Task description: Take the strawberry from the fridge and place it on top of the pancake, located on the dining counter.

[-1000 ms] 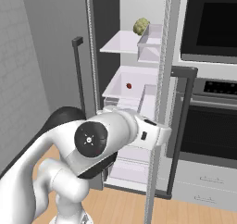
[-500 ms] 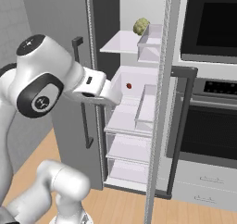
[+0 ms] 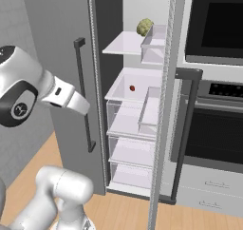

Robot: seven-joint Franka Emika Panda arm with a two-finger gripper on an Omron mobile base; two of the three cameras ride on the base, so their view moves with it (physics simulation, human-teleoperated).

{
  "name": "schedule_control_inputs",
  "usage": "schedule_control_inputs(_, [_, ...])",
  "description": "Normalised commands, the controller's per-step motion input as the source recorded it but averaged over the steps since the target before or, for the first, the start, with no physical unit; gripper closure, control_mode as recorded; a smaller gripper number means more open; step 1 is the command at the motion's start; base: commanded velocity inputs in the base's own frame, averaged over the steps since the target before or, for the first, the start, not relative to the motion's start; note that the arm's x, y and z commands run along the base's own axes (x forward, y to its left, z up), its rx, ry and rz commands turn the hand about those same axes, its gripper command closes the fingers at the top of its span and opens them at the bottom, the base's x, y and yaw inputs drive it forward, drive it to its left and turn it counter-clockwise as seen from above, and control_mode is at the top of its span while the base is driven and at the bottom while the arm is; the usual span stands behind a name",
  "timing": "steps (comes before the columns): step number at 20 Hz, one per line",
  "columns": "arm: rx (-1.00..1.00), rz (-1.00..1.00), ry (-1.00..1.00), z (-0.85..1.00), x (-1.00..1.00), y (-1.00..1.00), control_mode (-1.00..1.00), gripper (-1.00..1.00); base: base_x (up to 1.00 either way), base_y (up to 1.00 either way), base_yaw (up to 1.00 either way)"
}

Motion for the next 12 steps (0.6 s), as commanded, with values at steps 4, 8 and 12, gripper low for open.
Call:
schedule_control_inputs(4, [-0.03, 0.04, 0.0, -0.01, 0.09, 0.03, -1.0, -1.0, 0.0, 0.0, 0.0])
schedule_control_inputs(8, [-0.02, 0.17, -0.01, -0.08, -0.18, 0.0, -1.0, -1.0, 0.0, 0.0, 0.0])
schedule_control_inputs(12, [0.0, 0.22, 0.0, 0.0, -0.3, 0.29, -1.0, -1.0, 0.0, 0.0, 0.0])
